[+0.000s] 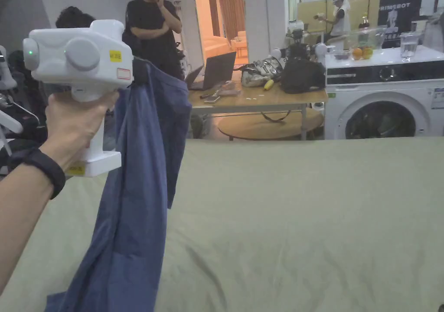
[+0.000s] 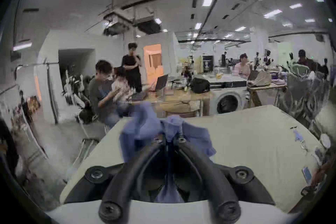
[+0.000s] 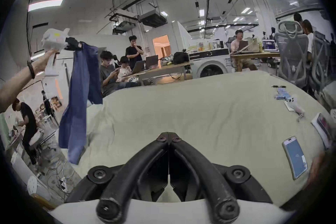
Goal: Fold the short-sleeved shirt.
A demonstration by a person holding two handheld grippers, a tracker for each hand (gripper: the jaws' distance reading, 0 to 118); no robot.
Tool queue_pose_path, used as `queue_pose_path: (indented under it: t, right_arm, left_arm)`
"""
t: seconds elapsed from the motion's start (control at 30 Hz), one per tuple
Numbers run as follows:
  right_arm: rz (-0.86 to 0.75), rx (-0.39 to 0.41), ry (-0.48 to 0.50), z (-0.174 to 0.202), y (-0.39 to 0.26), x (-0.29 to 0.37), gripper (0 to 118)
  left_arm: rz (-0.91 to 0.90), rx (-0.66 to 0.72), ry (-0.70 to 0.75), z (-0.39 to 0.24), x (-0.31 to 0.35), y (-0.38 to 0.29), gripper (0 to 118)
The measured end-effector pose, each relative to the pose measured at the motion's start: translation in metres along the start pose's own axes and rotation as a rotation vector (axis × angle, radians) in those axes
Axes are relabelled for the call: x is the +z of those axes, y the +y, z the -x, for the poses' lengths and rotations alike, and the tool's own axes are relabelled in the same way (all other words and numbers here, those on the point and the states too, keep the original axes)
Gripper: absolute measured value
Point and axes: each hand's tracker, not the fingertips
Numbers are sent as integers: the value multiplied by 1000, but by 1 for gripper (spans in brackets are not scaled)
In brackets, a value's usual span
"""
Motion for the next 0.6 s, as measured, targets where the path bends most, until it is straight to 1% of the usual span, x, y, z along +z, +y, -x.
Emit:
queue_pose_path:
  t: [0.1,0.17,0.2,0.23,0.27,0.3,0.33,0.43,0.47,0.53,0.57,0.6]
  right_arm:
    - [-10,-1,-46,-7,-1,13,0]
    - [4,26,-66,-13,-2,22,0]
    - [9,23,-73,-16,-2,26,0]
    - [11,11,-75,-21,-2,29,0]
    - [0,-20,-76,-27,-2,35,0]
    - [-9,-52,-85,-31,-2,39,0]
    - [-13,-71,-87,-36,0,43,0]
    - [-44,-55,-132,-43,3,57,0]
    - [-49,-45,-148,-44,3,61,0]
    - [-52,-45,-148,-47,3,65,0]
    - [-54,-53,-147,-48,3,66,0]
    - [-56,-63,-139,-49,3,66,0]
  left_arm:
    - [39,-17,-110,-67,-24,-26,1]
    - [124,16,-236,-123,-43,-73,1]
    - [137,55,-304,-148,-48,-98,1]
    - [187,67,-404,-179,-51,-127,1]
    - [212,95,-478,-213,-50,-157,1]
    - [248,98,-535,-226,-66,-188,1]
    - [296,101,-611,-255,-65,-215,1]
    - [371,76,-772,-331,-37,-279,1]
    - [413,80,-797,-354,-26,-297,1]
    - [483,50,-815,-392,-10,-329,1]
    - [504,56,-844,-412,14,-333,1]
    - [517,79,-858,-423,21,-342,1]
